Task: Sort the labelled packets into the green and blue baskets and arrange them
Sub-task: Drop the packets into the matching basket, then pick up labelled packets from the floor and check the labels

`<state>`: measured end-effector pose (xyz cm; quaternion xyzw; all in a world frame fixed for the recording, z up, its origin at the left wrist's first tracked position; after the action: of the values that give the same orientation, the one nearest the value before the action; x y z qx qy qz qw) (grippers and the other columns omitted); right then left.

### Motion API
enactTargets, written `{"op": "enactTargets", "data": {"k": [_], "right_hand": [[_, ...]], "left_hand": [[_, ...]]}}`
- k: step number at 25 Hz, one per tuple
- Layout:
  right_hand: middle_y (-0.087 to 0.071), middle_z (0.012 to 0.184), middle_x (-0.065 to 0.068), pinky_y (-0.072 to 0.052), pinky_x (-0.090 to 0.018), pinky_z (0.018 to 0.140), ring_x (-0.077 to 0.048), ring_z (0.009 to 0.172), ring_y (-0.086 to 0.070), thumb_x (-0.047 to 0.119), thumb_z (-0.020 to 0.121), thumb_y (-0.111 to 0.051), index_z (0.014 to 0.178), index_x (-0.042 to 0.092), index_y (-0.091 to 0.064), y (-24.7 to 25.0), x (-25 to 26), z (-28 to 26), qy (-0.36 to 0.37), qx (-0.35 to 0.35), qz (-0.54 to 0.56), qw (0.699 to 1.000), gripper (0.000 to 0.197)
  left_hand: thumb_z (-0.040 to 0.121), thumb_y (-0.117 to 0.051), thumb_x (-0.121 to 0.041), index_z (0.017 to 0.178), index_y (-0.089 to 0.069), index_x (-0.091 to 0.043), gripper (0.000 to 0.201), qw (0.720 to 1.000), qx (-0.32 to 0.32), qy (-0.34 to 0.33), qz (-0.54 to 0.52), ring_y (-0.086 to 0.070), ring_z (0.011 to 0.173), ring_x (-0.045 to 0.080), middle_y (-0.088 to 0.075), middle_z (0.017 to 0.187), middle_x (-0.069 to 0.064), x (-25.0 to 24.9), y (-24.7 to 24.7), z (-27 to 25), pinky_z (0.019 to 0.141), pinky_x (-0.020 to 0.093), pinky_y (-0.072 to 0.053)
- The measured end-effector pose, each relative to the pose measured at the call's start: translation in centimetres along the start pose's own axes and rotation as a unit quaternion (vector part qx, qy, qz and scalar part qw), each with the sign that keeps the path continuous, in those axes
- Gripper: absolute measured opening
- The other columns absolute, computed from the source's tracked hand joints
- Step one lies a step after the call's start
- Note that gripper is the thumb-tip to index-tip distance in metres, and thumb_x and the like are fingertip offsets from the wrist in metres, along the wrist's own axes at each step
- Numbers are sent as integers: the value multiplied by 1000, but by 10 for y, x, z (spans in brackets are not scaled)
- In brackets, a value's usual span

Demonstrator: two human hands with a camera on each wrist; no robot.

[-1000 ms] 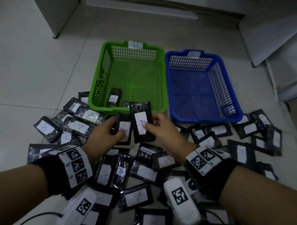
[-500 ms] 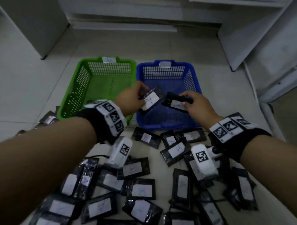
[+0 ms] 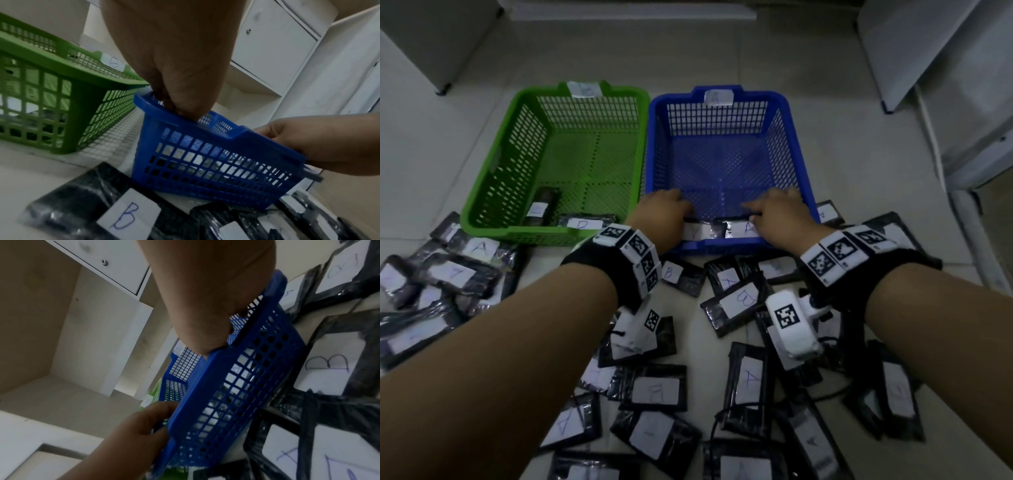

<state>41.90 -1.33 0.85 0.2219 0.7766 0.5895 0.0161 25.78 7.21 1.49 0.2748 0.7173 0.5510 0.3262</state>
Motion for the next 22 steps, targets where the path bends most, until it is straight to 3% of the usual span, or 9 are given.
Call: {"op": "enactTargets", "data": {"k": [3,5,7,8,11,15,19,22], "right_hand": [[-56,99,-1,-33,-21,86,-18,102,-40,6,90,-50,109,20,-69,28,20,-39,77,-181,146,969,31],[-56,85,2,-34,-14,72,-12,86,-47,-2,82,-53,87,15,-71,32,32,-76,128,-234,234,935,25],[-62,83,-2,-39,-9,69,-12,78,-55,-4,79,-54,81,11,-72,10,37,-98,141,-193,271,932,23],[-66,86,-3,-41,-11,72,-14,81,-58,-4,80,-55,84,11,-73,-7,38,-103,141,-159,268,940,24],[-69,98,-7,-41,-26,80,-27,95,-57,3,76,-68,104,11,-71,-53,31,-107,166,-108,142,970,30],[-64,105,-10,-48,-43,81,-35,98,-57,17,60,-84,116,11,-66,-80,30,-103,175,-52,35,983,59],[-49,115,-8,-43,-44,87,-29,108,-45,23,69,-79,116,14,-58,-77,32,-99,151,0,-3,989,51],[-51,113,-2,-42,-38,88,-25,109,-43,19,81,-68,112,18,-51,-74,35,-103,132,46,63,988,35]], "left_hand": [[89,-54,-12,109,-65,-15,24,981,-117,-22,-156,-53,102,24,-57,109,7,-9,19,-36,88,37,-45],[89,-58,-17,96,-65,-17,10,959,-185,-29,-214,-55,87,15,-60,96,0,-15,25,-77,77,30,-46],[87,-62,-19,94,-66,-19,8,958,-182,-1,-221,-58,81,14,-65,91,-2,-16,9,-112,72,29,-48],[86,-64,-16,96,-68,-18,11,961,-171,13,-219,-61,84,16,-67,93,-1,-14,-5,-122,75,29,-49],[77,-68,-4,113,-66,-12,38,979,-130,7,-158,-61,104,28,-65,116,7,-10,-44,-121,89,31,-47],[74,-68,-8,133,-50,-11,61,996,-37,31,-72,-49,117,35,-51,136,11,-5,-68,-98,98,41,-43],[73,-74,-26,127,-54,-14,59,998,-21,56,-16,-46,111,36,-50,129,13,-3,-66,-88,89,44,-42],[67,-73,-41,116,-57,-21,55,996,-26,84,-20,-45,113,31,-53,119,7,4,-54,-94,89,41,-37]]}}
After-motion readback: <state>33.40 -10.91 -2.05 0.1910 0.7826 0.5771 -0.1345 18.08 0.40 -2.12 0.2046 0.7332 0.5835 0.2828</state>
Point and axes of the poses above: each hand's wrist, its own z-axis towards the middle knuckle, its own y-axis out of the back of the hand, x = y × z, the point moved 7 cm from there along z, towards the middle knuckle
